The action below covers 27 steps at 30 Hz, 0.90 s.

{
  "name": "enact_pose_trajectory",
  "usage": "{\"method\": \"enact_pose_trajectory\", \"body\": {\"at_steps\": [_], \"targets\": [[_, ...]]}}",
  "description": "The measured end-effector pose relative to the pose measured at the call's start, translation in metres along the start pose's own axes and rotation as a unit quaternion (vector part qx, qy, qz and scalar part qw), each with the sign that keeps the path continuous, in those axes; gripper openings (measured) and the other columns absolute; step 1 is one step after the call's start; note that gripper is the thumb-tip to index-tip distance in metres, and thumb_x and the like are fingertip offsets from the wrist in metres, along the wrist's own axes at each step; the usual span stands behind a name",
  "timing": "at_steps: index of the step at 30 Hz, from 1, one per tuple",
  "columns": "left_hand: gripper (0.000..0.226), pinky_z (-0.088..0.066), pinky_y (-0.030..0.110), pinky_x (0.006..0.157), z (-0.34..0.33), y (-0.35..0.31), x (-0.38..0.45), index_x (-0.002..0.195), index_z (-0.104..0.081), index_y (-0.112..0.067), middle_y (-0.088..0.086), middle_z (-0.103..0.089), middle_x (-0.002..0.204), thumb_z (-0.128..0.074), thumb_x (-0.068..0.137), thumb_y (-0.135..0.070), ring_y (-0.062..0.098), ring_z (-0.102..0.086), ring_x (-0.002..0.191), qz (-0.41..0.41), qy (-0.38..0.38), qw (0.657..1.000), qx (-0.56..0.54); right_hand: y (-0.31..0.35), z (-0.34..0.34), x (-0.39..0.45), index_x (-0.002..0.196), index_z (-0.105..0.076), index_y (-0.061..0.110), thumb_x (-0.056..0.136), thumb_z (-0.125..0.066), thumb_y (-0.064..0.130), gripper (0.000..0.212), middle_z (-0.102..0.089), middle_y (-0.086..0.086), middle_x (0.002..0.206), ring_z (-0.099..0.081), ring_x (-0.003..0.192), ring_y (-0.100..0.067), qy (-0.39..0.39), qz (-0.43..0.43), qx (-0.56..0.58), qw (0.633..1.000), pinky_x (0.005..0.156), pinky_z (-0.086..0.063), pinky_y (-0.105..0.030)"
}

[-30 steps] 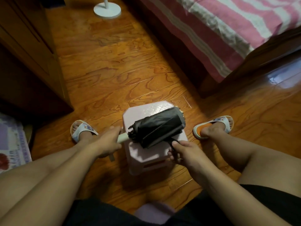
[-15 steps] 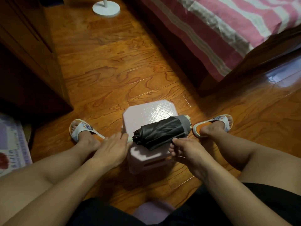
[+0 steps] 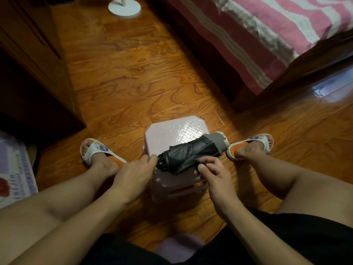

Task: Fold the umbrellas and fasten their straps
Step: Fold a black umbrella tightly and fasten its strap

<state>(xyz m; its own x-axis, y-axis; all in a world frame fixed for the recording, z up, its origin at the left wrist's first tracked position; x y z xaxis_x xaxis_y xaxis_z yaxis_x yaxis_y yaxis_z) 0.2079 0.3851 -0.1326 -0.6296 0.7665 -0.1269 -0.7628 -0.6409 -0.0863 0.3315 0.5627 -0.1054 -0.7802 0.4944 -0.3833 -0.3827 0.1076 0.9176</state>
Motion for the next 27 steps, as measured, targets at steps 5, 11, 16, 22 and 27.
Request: {"method": "enact_pose_trajectory", "body": {"at_steps": [5,11,16,22,27], "targets": [[0.027,-0.046,0.034,0.044,0.009,-0.002,0.000,0.103,-0.051,-0.019,0.001,-0.063,0.081,-0.061,0.088,-0.038,0.024,-0.066,0.062,-0.027,-0.042,0.999,-0.005,0.010,0.001,0.012,0.089,-0.081,0.018,0.100,-0.063,0.016,0.021,-0.067,0.009,0.105,-0.064,0.107,-0.015,0.051,0.023,-0.036,0.998,0.091,-0.056,-0.039],[0.030,-0.053,0.040,0.071,-0.007,-0.003,-0.006,0.122,-0.046,-0.024,-0.003,-0.058,0.105,-0.037,0.104,-0.047,0.020,-0.063,0.089,-0.059,0.037,0.994,-0.085,0.009,0.016,0.029,0.113,-0.066,0.021,0.089,-0.069,-0.005,0.036,-0.068,-0.003,0.105,-0.069,0.096,-0.011,0.068,0.017,-0.110,0.991,0.070,-0.057,-0.024],[0.028,-0.054,0.038,0.074,-0.027,0.009,-0.002,0.110,-0.050,-0.031,-0.011,-0.061,0.105,-0.064,0.091,-0.046,0.012,-0.063,0.089,-0.003,0.114,0.971,-0.208,0.020,0.019,0.027,0.109,-0.071,0.029,0.085,-0.073,-0.007,0.044,-0.069,0.016,0.104,-0.067,0.101,-0.003,0.121,0.142,-0.294,0.937,0.084,-0.055,-0.017],[0.029,-0.053,0.035,0.075,-0.052,0.027,0.002,0.109,-0.052,-0.036,-0.007,-0.066,0.104,-0.068,0.085,-0.042,0.017,-0.064,0.092,0.071,0.212,0.953,-0.205,0.050,0.017,0.018,0.101,-0.076,0.019,0.088,-0.068,0.016,0.015,-0.070,0.007,0.099,-0.063,0.091,-0.006,0.112,0.312,-0.420,0.844,0.074,-0.055,-0.027],[0.021,-0.050,0.035,0.044,0.005,-0.002,0.008,0.095,-0.054,-0.015,0.005,-0.061,0.075,-0.069,0.081,-0.009,0.028,-0.065,0.058,-0.060,-0.033,0.996,0.055,0.065,-0.017,0.004,0.098,-0.068,0.014,0.093,-0.064,0.012,0.007,-0.065,0.001,0.096,-0.058,0.086,-0.017,0.187,0.409,-0.484,0.750,0.070,-0.049,-0.035]]}}
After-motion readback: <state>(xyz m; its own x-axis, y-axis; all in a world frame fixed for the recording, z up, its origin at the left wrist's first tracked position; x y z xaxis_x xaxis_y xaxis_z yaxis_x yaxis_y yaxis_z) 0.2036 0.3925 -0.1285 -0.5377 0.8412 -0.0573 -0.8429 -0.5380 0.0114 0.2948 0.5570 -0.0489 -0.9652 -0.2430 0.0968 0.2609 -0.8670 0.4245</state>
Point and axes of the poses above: each hand's wrist, its own x-axis towards the middle knuckle, its own z-axis out of the back of the hand, y = z × x, the point moved 10 cm from there along x, towards the middle knuckle
